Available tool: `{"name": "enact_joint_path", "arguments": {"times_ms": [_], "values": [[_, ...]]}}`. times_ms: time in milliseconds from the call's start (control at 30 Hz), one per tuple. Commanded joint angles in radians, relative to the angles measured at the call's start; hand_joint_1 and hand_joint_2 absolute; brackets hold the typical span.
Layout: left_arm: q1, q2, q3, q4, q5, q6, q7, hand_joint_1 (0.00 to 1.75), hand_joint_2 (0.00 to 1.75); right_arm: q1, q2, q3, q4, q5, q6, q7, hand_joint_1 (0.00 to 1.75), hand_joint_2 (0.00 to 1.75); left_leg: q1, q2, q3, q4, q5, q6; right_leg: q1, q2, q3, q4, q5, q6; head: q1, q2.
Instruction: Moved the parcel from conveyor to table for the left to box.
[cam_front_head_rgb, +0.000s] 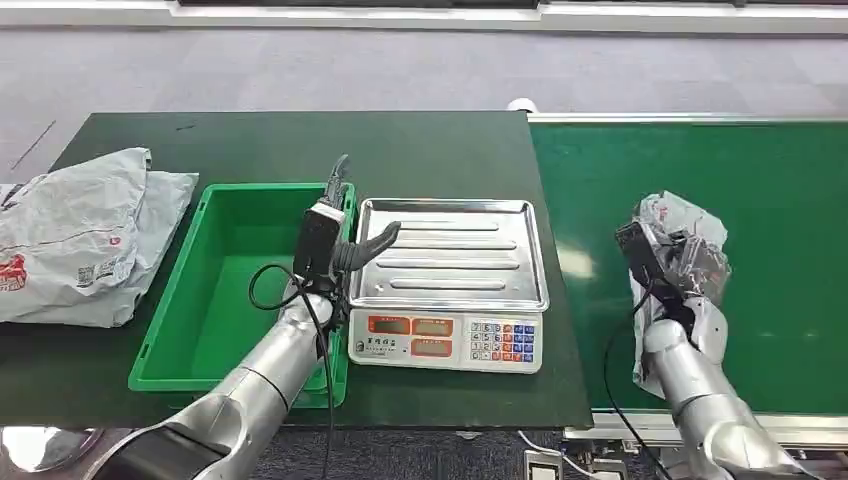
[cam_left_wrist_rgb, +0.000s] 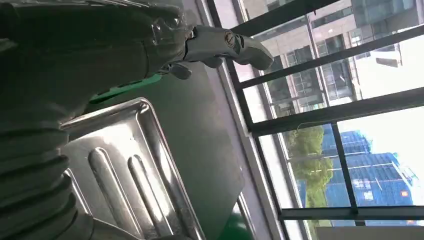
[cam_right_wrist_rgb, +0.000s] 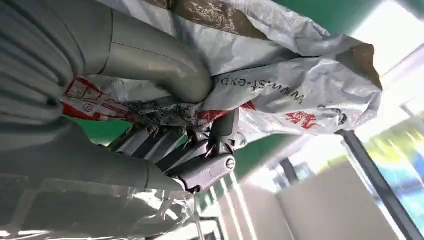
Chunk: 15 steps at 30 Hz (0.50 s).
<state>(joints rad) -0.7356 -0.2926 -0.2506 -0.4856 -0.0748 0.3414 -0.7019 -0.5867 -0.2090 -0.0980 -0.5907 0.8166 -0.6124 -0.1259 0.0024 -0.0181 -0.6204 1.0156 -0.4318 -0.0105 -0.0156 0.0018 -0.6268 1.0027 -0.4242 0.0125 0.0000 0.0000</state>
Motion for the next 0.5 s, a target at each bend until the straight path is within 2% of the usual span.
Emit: {"name": "enact_joint_path", "arguments": {"times_ms": [33,167,400,500], "values": [[-0.046,-0.01,0.044,0.069,-0.018,-0.012,0.004,0.0,1.75,-0.079,0.006,-0.024,-0.183,-0.207,0.011,-0.14,1.75,1.75,-0.001,0.005,0.002,0.0,-0.001,0.0,-0.001,0.003,0.0,0.001,0.0,-0.001,0.0,0.0],[-0.063,-0.014,0.036,0.081,-0.026,-0.026,0.004,0.0,1.75,-0.127,0.023,0.053,-0.185,-0.217,0.086,-0.122,1.75,1.75,-0.001,0.006,0.001,0.001,-0.001,0.0,-0.001,0.005,-0.001,0.001,0.0,0.0,0.0,0.0],[-0.082,-0.049,0.008,0.095,-0.046,-0.04,0.022,0.0,1.75,-0.191,0.072,0.167,-0.187,-0.197,0.09,-0.089,1.75,1.75,0.0,0.009,0.003,0.0,-0.002,0.0,0.0,0.007,0.001,0.001,0.0,-0.001,0.0,0.0],[-0.086,-0.055,0.002,0.101,-0.038,-0.042,0.021,0.0,1.75,-0.209,0.083,0.244,-0.172,-0.186,0.137,-0.049,1.75,1.75,0.0,0.008,0.003,0.0,-0.002,0.0,0.0,0.006,0.001,0.001,0.0,-0.001,0.0,0.0]]}}
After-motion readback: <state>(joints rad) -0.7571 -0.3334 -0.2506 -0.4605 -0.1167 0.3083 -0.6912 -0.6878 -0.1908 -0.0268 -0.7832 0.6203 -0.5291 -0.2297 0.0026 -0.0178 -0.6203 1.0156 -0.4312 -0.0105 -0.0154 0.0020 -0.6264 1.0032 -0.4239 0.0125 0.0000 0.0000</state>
